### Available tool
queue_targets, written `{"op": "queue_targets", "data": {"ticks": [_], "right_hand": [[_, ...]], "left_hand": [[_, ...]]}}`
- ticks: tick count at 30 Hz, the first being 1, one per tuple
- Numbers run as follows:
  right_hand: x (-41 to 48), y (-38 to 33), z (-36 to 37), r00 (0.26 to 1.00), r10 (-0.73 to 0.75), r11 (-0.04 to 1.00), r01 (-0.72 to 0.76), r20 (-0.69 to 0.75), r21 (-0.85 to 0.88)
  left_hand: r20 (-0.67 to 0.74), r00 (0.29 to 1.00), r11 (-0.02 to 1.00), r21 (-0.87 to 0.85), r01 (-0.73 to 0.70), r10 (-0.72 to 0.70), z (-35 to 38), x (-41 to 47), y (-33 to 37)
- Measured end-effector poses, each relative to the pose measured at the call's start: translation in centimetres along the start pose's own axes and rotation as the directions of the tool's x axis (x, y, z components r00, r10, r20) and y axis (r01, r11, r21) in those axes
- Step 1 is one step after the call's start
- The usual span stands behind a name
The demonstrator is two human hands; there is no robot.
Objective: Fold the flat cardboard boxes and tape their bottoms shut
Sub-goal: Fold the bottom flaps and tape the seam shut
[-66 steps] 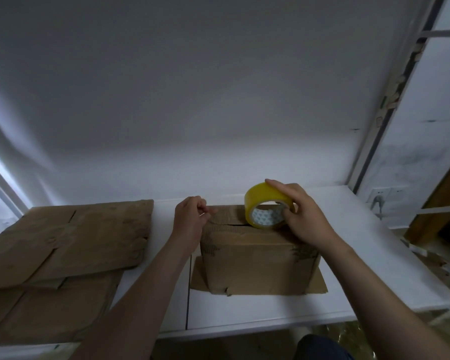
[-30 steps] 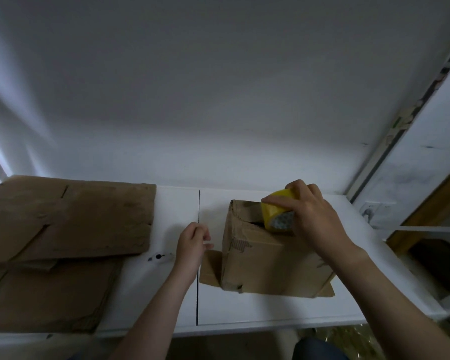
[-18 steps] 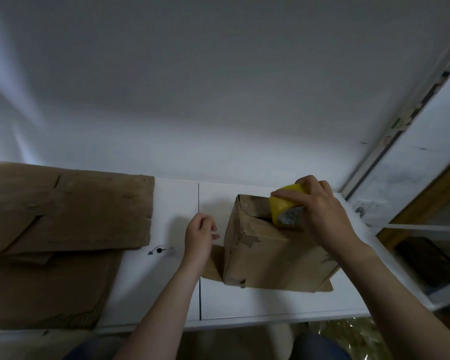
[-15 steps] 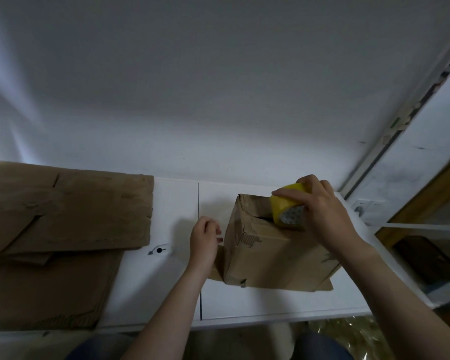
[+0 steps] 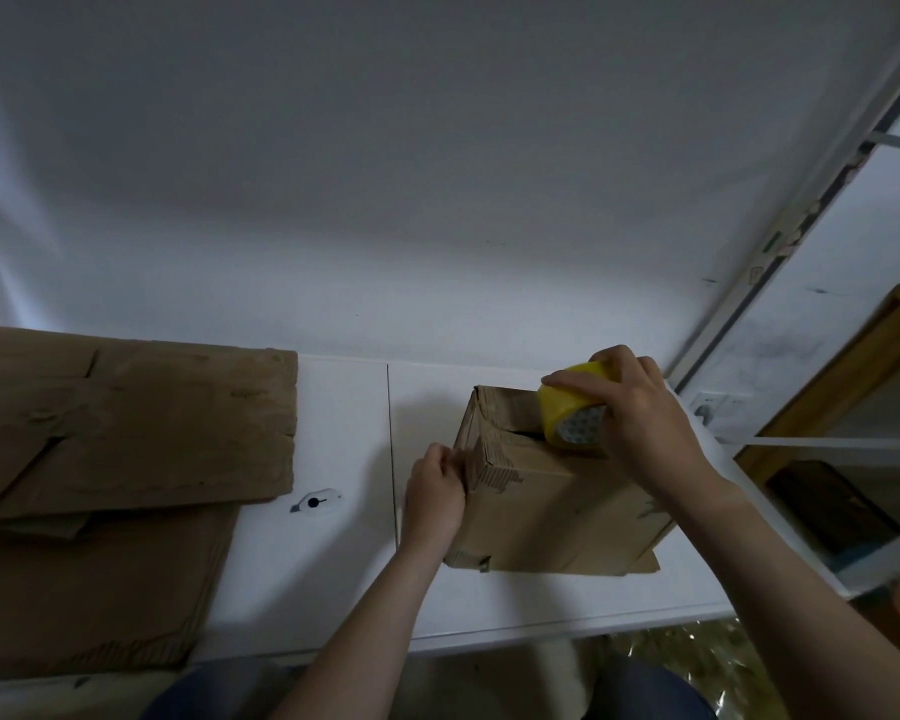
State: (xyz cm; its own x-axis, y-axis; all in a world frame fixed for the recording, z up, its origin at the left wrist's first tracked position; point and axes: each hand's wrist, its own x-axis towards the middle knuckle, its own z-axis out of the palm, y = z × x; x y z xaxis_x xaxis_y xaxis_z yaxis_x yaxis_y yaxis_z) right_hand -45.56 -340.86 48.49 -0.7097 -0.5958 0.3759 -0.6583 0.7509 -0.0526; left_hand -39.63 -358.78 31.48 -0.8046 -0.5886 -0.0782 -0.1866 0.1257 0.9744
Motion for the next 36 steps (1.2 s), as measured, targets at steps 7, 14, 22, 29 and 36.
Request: {"op": "queue_targets", "data": {"ticks": [7, 14, 22, 29, 36], "right_hand": [[0.1, -0.1, 0.0, 1.000, -0.011, 1.000, 0.011, -0.008, 0.008], [0.2, 1.1, -0.4, 0.997, -0.072, 0.996, 0.070, 0.033, 0.060], [0.6, 5.7, 0.9, 0.971, -0.231, 0.860, 0.231, -0.057, 0.454], [0.8, 7.9, 1.4, 0.974, -0.214, 0.682, 0.206, -0.079, 0.702], [2.3, 8.3, -1.4, 0.919, -0.394, 0.831, 0.344, 0.026, 0.436]], "left_hand": [[-0.004, 0.997, 0.996, -0.053, 0.078, -0.078, -1.7, 0.3, 0.3], [0.195, 0.796, 0.762, 0.229, -0.605, 0.574, -3.8, -5.0, 8.9], [0.389, 0.847, 0.412, 0.748, -0.520, 0.363, -2.5, -4.9, 9.8], [0.371, 0.832, 0.389, 0.754, -0.529, 0.411, -2.3, -5.0, 9.6], [0.394, 0.865, 0.343, 0.803, -0.488, 0.309, -2.1, -5.7, 11.1]]}}
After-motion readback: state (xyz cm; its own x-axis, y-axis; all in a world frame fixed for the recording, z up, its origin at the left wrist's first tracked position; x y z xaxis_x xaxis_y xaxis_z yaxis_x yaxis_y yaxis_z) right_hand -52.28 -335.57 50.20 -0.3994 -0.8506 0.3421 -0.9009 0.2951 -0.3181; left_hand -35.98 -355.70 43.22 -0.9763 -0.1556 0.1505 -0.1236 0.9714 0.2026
